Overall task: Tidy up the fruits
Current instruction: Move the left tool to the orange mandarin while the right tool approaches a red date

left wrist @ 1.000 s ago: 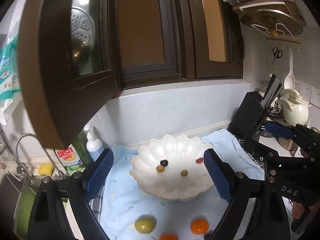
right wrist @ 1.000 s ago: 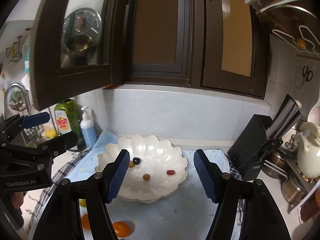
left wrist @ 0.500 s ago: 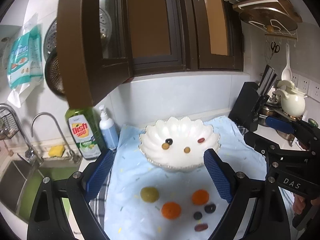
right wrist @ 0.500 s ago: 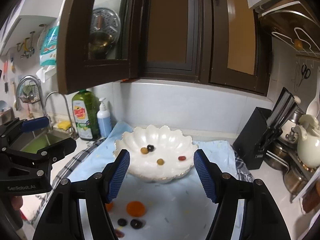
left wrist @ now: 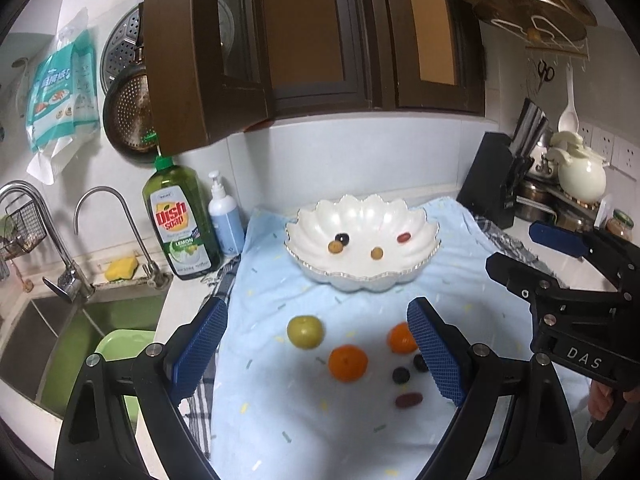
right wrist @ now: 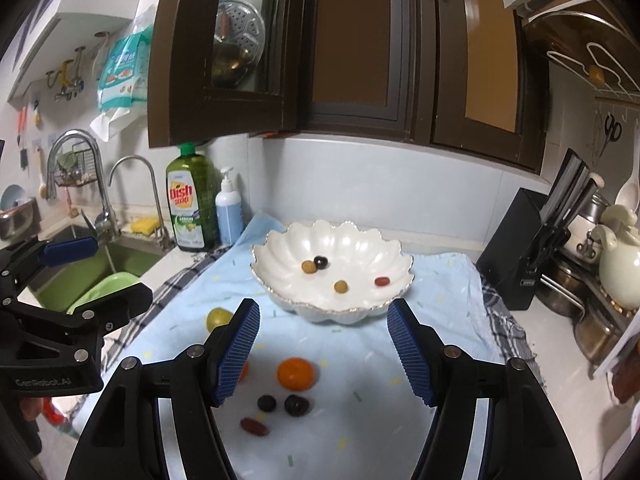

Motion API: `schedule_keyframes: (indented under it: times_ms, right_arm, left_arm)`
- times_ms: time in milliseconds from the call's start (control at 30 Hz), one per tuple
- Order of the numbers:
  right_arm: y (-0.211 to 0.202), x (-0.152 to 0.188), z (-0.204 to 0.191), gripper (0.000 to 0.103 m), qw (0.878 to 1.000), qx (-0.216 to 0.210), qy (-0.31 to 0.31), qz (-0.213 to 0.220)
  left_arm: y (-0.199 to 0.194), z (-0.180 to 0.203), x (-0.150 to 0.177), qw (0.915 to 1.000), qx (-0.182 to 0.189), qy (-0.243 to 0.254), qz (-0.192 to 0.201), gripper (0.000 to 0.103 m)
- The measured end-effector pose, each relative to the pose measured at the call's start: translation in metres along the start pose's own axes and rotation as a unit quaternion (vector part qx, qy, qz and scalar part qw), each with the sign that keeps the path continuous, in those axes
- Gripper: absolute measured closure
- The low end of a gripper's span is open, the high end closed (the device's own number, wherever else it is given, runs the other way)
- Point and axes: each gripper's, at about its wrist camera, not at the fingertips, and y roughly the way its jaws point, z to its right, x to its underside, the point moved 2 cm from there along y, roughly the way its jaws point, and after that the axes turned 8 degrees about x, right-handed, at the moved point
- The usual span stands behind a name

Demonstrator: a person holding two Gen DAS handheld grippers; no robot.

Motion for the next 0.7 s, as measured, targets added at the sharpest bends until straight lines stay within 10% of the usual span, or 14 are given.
schedule_keyframes:
  times_ms: [700]
  right_arm:
    - [0.029,0.066,-0.05,0.036,0.994,0.064,0.025,-0.086]
  left_arm:
    - [0.065,-0.031,0.042,0.9898,0.106,0.075,-0.058,0.02]
